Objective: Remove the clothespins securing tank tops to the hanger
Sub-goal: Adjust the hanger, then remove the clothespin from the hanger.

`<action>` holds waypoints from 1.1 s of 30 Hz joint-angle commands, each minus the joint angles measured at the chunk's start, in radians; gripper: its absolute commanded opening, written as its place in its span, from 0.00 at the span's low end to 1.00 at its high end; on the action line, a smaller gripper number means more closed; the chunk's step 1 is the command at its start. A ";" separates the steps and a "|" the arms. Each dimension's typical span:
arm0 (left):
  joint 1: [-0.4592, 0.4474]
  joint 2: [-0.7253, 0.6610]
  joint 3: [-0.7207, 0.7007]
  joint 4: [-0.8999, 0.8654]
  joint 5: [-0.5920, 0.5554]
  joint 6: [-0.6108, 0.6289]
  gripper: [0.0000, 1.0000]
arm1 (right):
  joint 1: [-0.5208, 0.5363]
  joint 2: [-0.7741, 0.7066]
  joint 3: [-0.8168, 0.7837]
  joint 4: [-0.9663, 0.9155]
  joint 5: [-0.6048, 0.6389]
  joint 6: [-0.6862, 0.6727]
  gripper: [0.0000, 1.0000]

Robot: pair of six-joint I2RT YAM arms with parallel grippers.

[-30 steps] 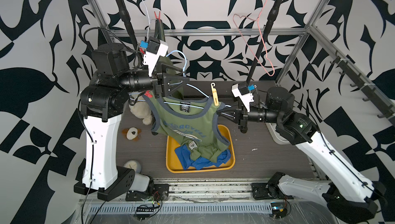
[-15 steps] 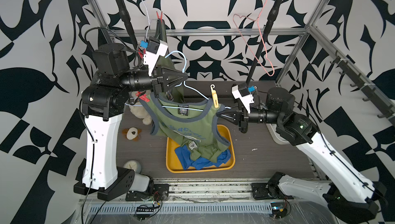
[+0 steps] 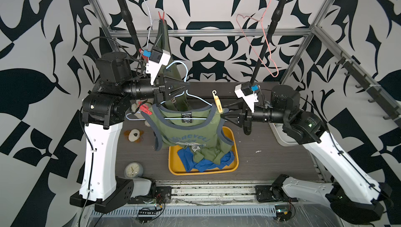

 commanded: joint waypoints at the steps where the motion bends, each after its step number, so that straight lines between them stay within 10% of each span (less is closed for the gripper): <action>1: -0.002 -0.029 -0.034 -0.065 0.037 0.046 0.00 | -0.016 -0.031 0.094 -0.071 0.034 -0.075 0.44; 12: -0.002 -0.035 -0.072 -0.164 -0.006 0.181 0.00 | -0.175 0.054 0.233 -0.266 -0.242 -0.108 0.46; 33: -0.026 0.033 -0.070 -0.085 -0.002 0.155 0.00 | -0.160 0.144 0.100 0.121 -0.467 0.148 0.48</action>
